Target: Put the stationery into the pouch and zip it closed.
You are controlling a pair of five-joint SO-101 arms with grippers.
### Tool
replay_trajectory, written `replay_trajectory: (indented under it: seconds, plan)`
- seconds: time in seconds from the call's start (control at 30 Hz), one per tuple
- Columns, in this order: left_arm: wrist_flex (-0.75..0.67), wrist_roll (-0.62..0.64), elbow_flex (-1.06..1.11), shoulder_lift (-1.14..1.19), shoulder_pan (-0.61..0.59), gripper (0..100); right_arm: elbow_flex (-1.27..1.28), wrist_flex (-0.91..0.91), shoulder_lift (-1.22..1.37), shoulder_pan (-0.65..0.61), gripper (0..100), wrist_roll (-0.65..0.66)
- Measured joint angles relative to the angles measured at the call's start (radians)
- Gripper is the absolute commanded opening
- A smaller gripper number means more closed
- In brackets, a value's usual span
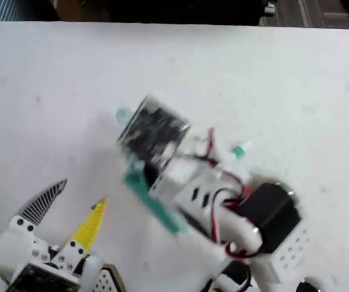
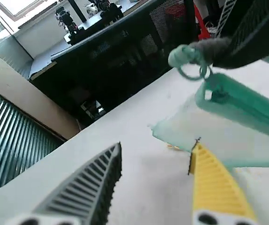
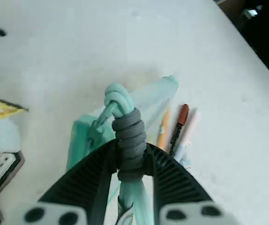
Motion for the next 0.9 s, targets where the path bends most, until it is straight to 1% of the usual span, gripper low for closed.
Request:
replay_trajectory:
  seconds: [0.07, 0.13, 0.3, 0.43, 0.57, 0.73, 0.83, 0.9]
  plan:
    - [0.014, -0.048, -0.003, 0.0, 0.003, 25, 0.018, 0.0, -0.006, -0.063, 1.7, 0.049]
    - [0.029, -0.095, -0.003, 0.0, 0.008, 25, 0.031, 0.0, -0.026, -0.083, 1.7, 0.086]
    - [0.048, -0.255, 0.014, 0.0, 0.011, 25, 0.084, 0.0, -0.117, -0.097, 1.7, 0.152]
    - [0.032, -0.351, 0.107, 0.0, 0.009, 25, 0.101, 0.0, -0.18, -0.092, 1.7, 0.18]
    - [-0.054, -0.368, 0.186, 0.0, 0.009, 25, 0.101, 0.0, -0.21, -0.092, 1.7, 0.186]
    - [-0.226, -0.368, 0.299, 0.0, 0.009, 25, 0.101, 0.0, -0.219, -0.092, 1.7, 0.186]
    - [-0.269, -0.333, 0.348, 0.0, 0.005, 25, 0.106, 0.0, -0.221, -0.092, 1.7, 0.186]
    - [-0.278, -0.288, 0.348, 0.0, -0.049, 25, 0.132, 0.0, -0.224, -0.092, 1.7, 0.186]
